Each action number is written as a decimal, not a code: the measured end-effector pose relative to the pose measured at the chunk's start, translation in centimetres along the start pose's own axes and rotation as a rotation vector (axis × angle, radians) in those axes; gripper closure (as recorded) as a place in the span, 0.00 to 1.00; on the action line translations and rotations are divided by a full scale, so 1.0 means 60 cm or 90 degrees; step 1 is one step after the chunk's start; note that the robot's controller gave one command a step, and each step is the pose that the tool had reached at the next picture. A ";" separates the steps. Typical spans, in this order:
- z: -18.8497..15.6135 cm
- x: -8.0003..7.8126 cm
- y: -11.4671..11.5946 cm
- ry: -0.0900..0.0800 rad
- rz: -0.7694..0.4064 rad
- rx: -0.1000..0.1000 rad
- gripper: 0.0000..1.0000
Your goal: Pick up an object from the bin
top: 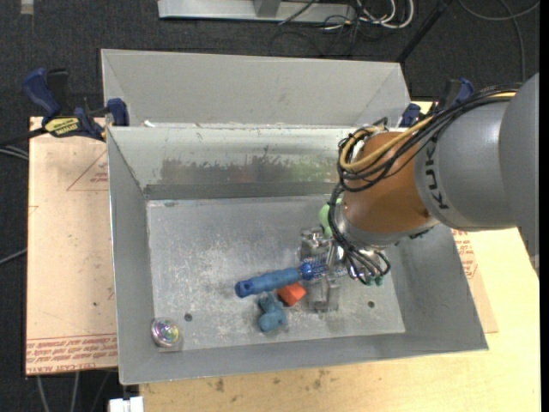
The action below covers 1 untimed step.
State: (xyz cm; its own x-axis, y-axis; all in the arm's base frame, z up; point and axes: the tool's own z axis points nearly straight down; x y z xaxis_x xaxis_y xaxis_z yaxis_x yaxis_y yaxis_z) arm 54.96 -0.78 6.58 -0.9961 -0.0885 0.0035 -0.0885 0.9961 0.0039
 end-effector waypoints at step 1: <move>0.000 -0.001 0.001 -0.001 0.000 0.000 0.00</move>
Offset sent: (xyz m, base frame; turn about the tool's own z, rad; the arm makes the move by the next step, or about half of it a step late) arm 0.0000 0.0000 0.0000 0.0000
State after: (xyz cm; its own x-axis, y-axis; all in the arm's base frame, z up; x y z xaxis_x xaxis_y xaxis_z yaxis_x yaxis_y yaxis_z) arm 55.01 -0.74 6.60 -0.9961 -0.0887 0.0023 -0.0887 0.9960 0.0044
